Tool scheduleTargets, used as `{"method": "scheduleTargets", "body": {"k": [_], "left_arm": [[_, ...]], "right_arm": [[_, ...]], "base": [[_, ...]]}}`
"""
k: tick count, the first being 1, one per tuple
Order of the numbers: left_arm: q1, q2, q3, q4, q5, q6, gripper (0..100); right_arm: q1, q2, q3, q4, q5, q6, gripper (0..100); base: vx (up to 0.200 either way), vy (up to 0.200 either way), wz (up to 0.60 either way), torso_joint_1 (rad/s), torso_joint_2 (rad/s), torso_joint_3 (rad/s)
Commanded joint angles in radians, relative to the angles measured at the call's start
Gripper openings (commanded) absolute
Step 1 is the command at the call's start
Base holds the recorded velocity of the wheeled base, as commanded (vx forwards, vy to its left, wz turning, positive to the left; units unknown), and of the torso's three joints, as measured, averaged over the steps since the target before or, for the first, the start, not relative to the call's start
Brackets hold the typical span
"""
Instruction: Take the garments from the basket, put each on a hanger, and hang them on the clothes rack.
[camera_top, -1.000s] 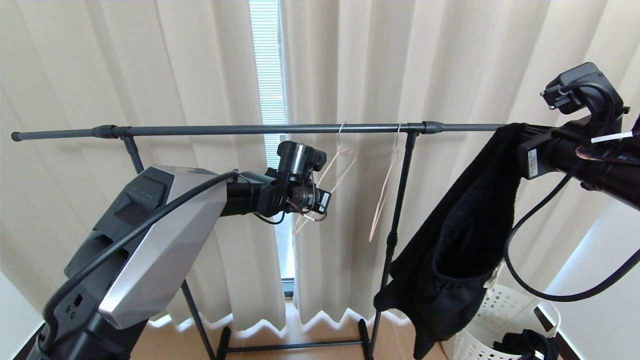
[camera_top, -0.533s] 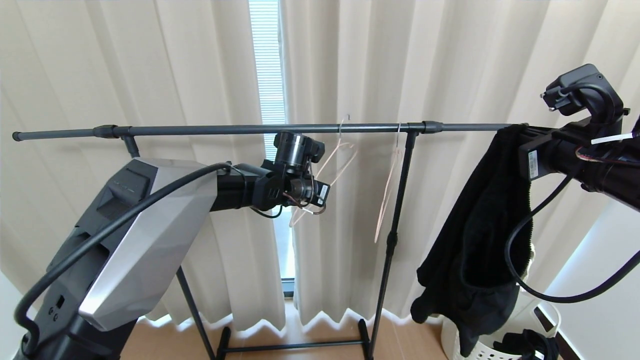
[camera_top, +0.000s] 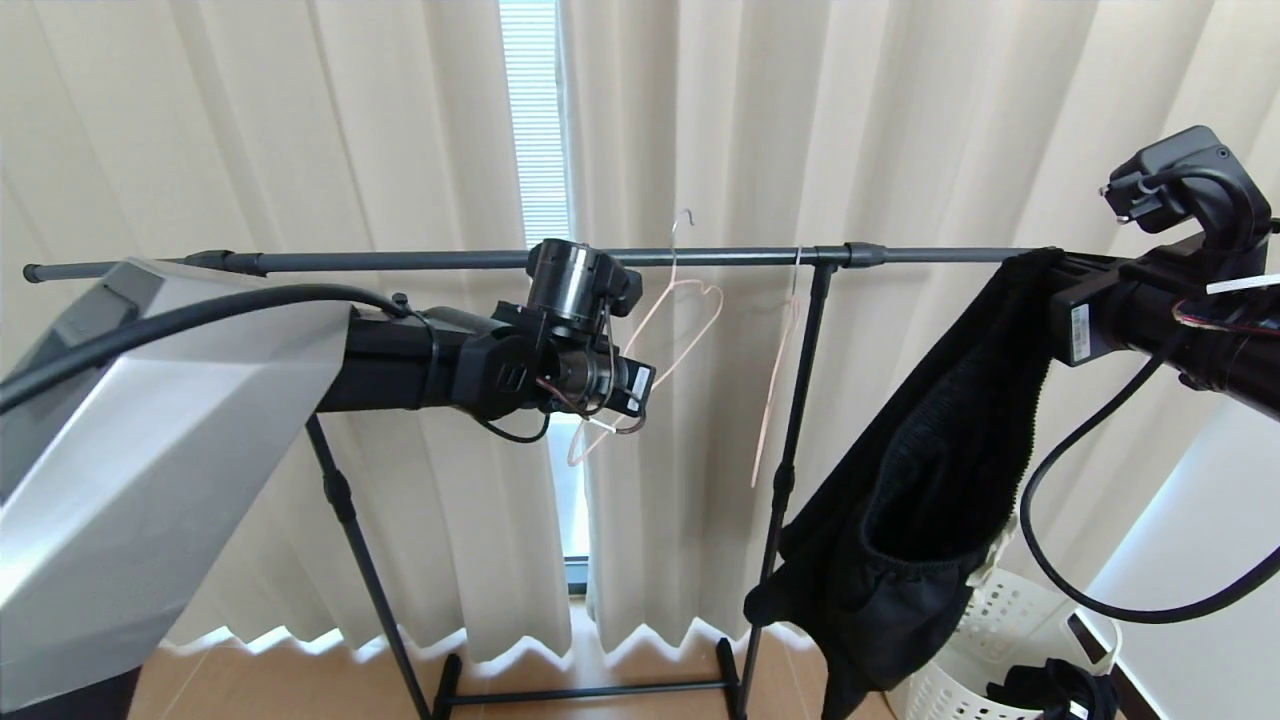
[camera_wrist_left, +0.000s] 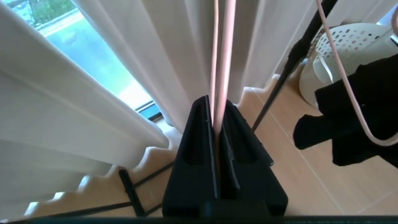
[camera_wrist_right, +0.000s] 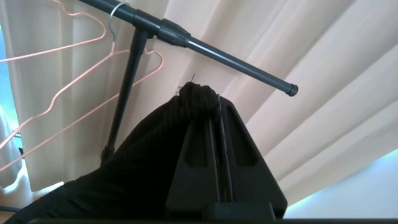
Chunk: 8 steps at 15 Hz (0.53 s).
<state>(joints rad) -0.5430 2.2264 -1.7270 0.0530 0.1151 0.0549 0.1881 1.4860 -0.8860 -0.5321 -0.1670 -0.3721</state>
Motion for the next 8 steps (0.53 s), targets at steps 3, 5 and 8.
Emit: {"method": "scheduleTargets", "body": {"k": [3, 5, 8], "left_arm": [[-0.017, -0.160, 0.155, -0.004, -0.005, -0.003, 0], [-0.023, -0.198, 0.208, -0.018, -0.005, -0.024, 0], [-0.043, -0.306, 0.402, -0.102, -0.005, -0.061, 0]], "right_arm": [[0.001, -0.024, 0.005, 0.000, 0.000, -0.001, 0], [0.001, -0.030, 0.012, 0.004, 0.000, -0.001, 0], [0.001, -0.030, 0.044, -0.002, -0.002, -0.001, 0]], "base": [[0.000, 0.000, 0.00, 0.000, 0.00, 0.000], [0.000, 0.000, 0.00, 0.000, 0.00, 0.000], [0.000, 0.000, 0.00, 0.000, 0.00, 0.000]]}}
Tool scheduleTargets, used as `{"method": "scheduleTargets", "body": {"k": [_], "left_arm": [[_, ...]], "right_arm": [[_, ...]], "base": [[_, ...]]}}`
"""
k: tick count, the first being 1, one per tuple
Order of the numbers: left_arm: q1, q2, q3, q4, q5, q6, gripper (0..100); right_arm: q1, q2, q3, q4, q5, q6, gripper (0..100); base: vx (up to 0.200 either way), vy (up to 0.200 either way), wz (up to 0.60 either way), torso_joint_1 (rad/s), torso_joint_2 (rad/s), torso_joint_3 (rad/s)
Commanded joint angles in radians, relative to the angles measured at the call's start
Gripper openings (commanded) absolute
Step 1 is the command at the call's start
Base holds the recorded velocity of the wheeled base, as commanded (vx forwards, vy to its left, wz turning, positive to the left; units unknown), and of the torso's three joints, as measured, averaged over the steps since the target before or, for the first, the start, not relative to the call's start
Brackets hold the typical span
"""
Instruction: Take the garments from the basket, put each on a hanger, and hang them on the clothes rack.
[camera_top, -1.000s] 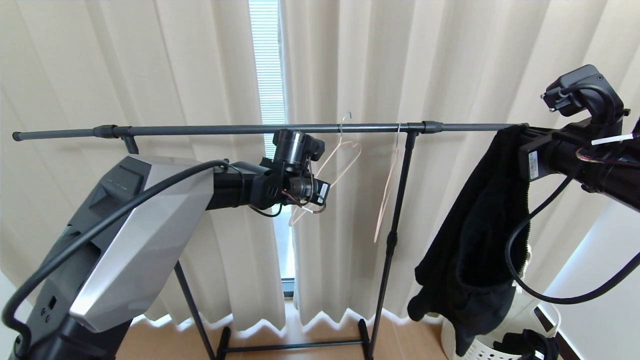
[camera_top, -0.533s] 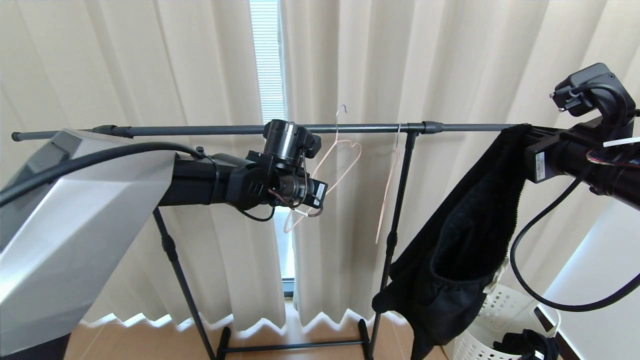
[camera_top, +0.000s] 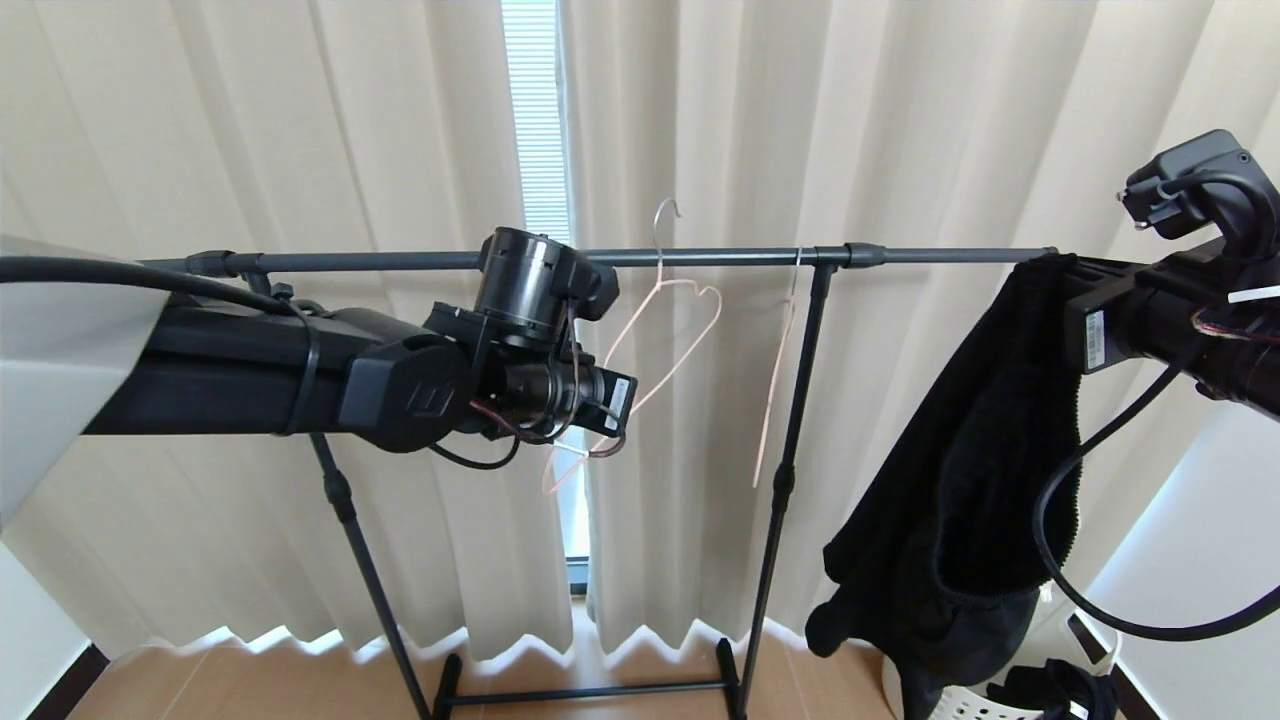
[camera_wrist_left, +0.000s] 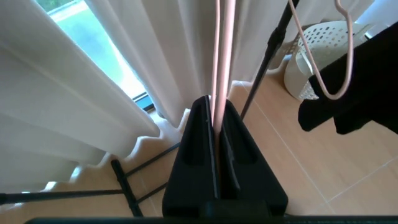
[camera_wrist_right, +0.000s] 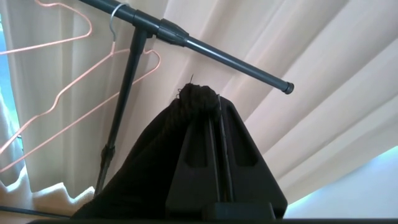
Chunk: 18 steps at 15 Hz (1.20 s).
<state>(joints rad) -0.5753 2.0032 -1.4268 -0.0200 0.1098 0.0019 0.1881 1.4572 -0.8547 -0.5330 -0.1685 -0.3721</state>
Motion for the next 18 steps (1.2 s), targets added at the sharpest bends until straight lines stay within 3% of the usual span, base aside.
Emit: {"method": "scheduleTargets", "body": {"k": [1, 2, 3, 4, 5, 10, 16, 18], "left_arm": [[-0.014, -0.118, 0.190, -0.083, -0.002, -0.010, 0], [-0.014, -0.141, 0.270, -0.152, -0.004, -0.010, 0], [-0.014, -0.141, 0.270, -0.152, -0.004, -0.010, 0], [-0.014, -0.169, 0.414, -0.278, -0.004, -0.011, 0], [-0.014, -0.188, 0.483, -0.330, -0.002, -0.011, 0], [-0.014, -0.296, 0.721, -0.471, -0.001, -0.028, 0], [-0.054, -0.529, 0.965, -0.489, -0.009, -0.022, 0], [-0.075, -0.569, 1.026, -0.491, -0.013, -0.019, 0]], "right_arm": [[0.001, 0.000, 0.020, -0.001, 0.000, -0.001, 0], [0.001, 0.000, 0.022, 0.001, 0.000, -0.001, 0], [0.001, 0.000, 0.022, 0.001, 0.000, -0.001, 0], [0.011, 0.002, 0.025, 0.001, -0.002, -0.001, 0], [0.021, 0.003, 0.028, 0.001, -0.008, -0.001, 0], [0.037, 0.006, 0.028, 0.001, -0.028, -0.001, 0], [0.110, -0.054, 0.074, 0.014, -0.039, 0.002, 0], [0.171, -0.055, 0.143, -0.002, -0.117, 0.013, 0]], "base": [[0.000, 0.000, 0.00, 0.000, 0.00, 0.000], [0.000, 0.000, 0.00, 0.000, 0.00, 0.000], [0.000, 0.000, 0.00, 0.000, 0.00, 0.000], [0.000, 0.000, 0.00, 0.000, 0.00, 0.000], [0.000, 0.000, 0.00, 0.000, 0.00, 0.000], [0.000, 0.000, 0.00, 0.000, 0.00, 0.000], [0.000, 0.000, 0.00, 0.000, 0.00, 0.000], [0.000, 0.000, 0.00, 0.000, 0.00, 0.000]]}}
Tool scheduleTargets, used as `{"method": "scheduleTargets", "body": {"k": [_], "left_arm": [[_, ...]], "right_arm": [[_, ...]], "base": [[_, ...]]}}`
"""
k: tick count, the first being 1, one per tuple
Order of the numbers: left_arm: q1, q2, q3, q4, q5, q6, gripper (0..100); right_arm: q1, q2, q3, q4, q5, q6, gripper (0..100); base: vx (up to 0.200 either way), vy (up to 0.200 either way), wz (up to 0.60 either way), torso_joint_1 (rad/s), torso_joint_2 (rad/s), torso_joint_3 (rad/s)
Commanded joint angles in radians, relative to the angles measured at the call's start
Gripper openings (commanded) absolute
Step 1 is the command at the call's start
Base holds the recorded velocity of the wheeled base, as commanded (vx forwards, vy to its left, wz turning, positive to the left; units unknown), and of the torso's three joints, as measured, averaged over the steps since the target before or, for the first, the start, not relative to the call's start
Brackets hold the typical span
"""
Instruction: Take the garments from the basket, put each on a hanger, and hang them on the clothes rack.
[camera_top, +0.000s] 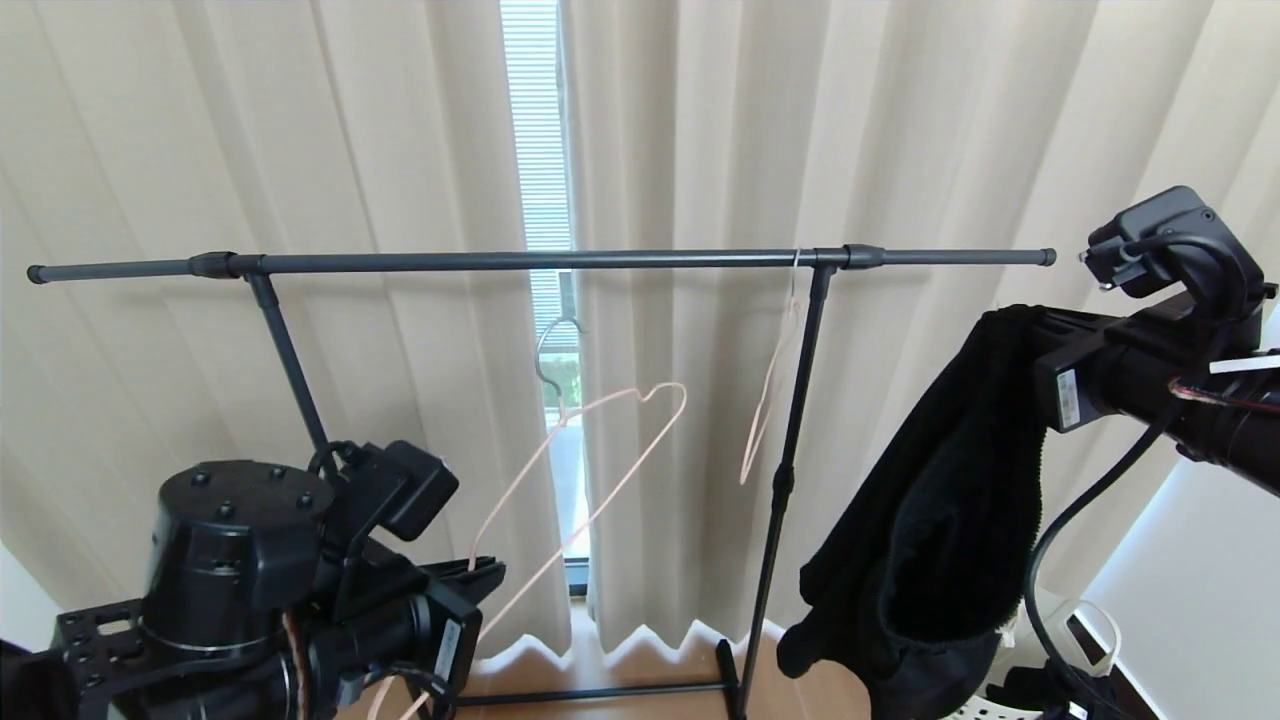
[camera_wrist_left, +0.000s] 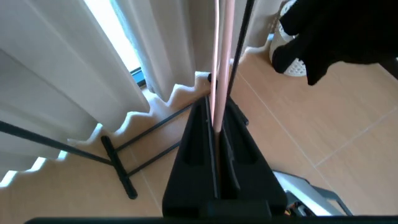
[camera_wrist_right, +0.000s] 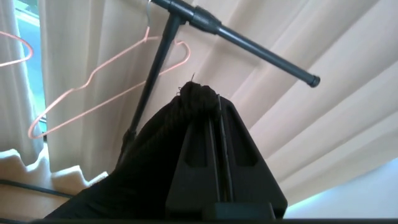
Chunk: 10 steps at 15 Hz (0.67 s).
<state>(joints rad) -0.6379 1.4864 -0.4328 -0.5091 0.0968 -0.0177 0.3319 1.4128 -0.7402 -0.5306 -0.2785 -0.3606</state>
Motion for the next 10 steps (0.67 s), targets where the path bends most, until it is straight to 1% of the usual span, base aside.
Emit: {"method": "scheduleTargets", "body": {"k": [1, 2, 3, 4, 5, 6, 7, 9, 10], "left_arm": [[-0.032, -0.054, 0.071, -0.028, -0.051, -0.004, 0], [-0.037, -0.048, 0.085, -0.049, -0.075, 0.001, 0], [-0.043, -0.044, 0.115, -0.127, -0.095, 0.013, 0], [-0.043, -0.048, 0.134, -0.161, -0.097, 0.021, 0], [-0.043, -0.048, 0.134, -0.161, -0.097, 0.021, 0], [-0.045, -0.055, 0.160, -0.192, -0.108, 0.024, 0], [-0.045, -0.057, 0.158, -0.192, -0.123, 0.025, 0], [-0.048, -0.069, 0.161, -0.193, -0.160, 0.025, 0], [-0.052, -0.080, 0.167, -0.193, -0.190, 0.025, 0]], "right_arm": [[0.065, -0.009, 0.047, -0.011, -0.042, 0.005, 0], [0.081, -0.008, 0.045, -0.012, -0.050, 0.005, 0], [0.116, 0.000, 0.050, -0.011, -0.062, 0.006, 0], [0.130, 0.009, 0.056, -0.012, -0.073, 0.006, 0], [0.130, 0.009, 0.056, -0.012, -0.073, 0.006, 0], [0.136, 0.043, 0.053, -0.015, -0.122, 0.006, 0], [0.136, 0.061, 0.051, -0.026, -0.156, 0.006, 0], [0.136, 0.104, 0.055, -0.104, -0.212, 0.005, 0], [0.136, 0.127, 0.055, -0.144, -0.245, 0.005, 0]], "base": [[0.000, 0.000, 0.00, 0.000, 0.00, 0.000], [0.000, 0.000, 0.00, 0.000, 0.00, 0.000], [0.000, 0.000, 0.00, 0.000, 0.00, 0.000], [0.000, 0.000, 0.00, 0.000, 0.00, 0.000], [0.000, 0.000, 0.00, 0.000, 0.00, 0.000], [0.000, 0.000, 0.00, 0.000, 0.00, 0.000], [0.000, 0.000, 0.00, 0.000, 0.00, 0.000], [0.000, 0.000, 0.00, 0.000, 0.00, 0.000], [0.000, 0.000, 0.00, 0.000, 0.00, 0.000]]}}
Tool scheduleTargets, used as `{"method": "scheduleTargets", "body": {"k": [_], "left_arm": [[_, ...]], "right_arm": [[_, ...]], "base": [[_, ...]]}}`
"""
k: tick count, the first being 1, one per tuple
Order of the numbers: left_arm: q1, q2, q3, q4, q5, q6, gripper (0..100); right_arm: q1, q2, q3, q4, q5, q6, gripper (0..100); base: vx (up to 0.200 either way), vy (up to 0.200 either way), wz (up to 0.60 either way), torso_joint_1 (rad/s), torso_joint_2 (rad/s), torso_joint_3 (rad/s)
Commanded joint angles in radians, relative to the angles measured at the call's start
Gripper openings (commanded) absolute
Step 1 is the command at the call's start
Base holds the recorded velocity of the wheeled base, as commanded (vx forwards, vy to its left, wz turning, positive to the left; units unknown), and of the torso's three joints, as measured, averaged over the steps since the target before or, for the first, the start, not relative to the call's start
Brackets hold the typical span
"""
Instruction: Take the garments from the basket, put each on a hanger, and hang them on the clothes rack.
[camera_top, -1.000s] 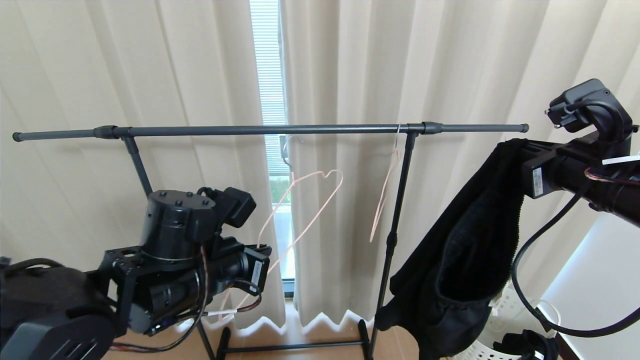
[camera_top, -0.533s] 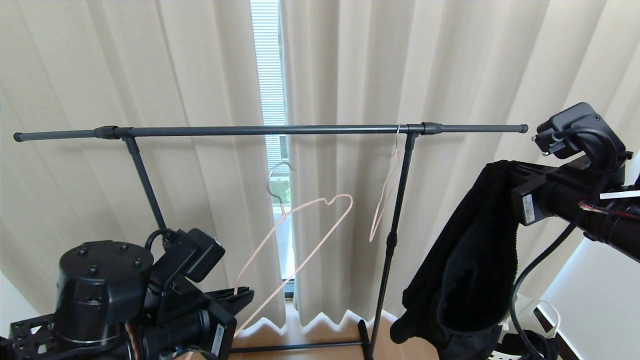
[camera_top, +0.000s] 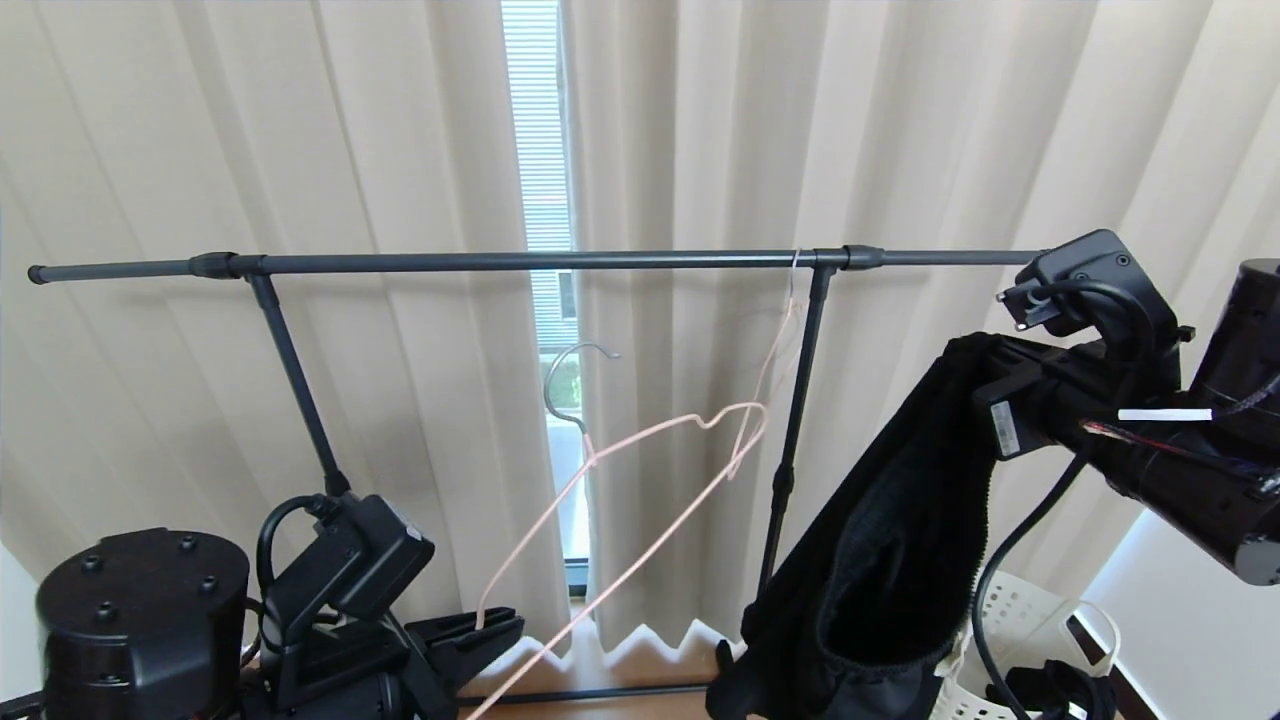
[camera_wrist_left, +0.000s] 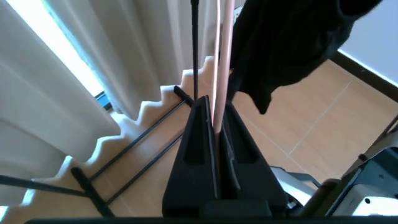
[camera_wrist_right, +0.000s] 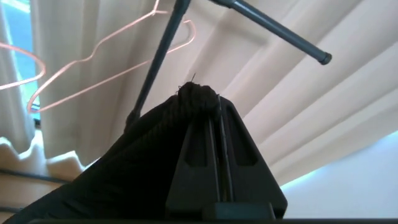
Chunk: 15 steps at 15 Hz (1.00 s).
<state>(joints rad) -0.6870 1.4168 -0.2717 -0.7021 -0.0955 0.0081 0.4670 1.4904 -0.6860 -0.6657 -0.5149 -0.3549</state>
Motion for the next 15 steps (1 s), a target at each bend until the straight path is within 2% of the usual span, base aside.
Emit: {"method": "scheduleTargets", "body": {"k": [1, 2, 4, 6, 9, 11, 15], "left_arm": [[-0.005, -0.018, 0.009, 0.000, -0.013, 0.001, 0], [-0.006, -0.041, 0.016, 0.000, -0.047, 0.001, 0], [-0.025, -0.053, 0.023, 0.000, -0.069, 0.001, 0], [-0.039, -0.055, 0.028, 0.000, -0.070, 0.001, 0], [-0.074, -0.055, 0.046, -0.007, -0.078, 0.001, 0], [-0.097, -0.055, 0.071, -0.050, -0.078, 0.001, 0], [-0.105, -0.052, 0.075, -0.073, -0.079, 0.000, 0]], "right_arm": [[0.001, 0.060, 0.002, -0.026, -0.024, -0.001, 0], [0.002, 0.077, 0.005, -0.054, -0.048, -0.001, 0], [0.002, 0.079, 0.000, -0.058, -0.048, -0.001, 0], [0.002, 0.080, -0.003, -0.058, -0.047, -0.001, 0], [0.055, 0.111, -0.006, -0.060, -0.047, 0.011, 0], [0.055, 0.133, -0.009, -0.063, -0.048, 0.017, 0], [0.078, 0.168, -0.006, -0.132, -0.073, 0.019, 0]], "base": [[0.000, 0.000, 0.00, 0.000, 0.00, 0.000], [0.000, 0.000, 0.00, 0.000, 0.00, 0.000], [0.000, 0.000, 0.00, 0.000, 0.00, 0.000], [0.000, 0.000, 0.00, 0.000, 0.00, 0.000], [0.000, 0.000, 0.00, 0.000, 0.00, 0.000], [0.000, 0.000, 0.00, 0.000, 0.00, 0.000], [0.000, 0.000, 0.00, 0.000, 0.00, 0.000]]}}
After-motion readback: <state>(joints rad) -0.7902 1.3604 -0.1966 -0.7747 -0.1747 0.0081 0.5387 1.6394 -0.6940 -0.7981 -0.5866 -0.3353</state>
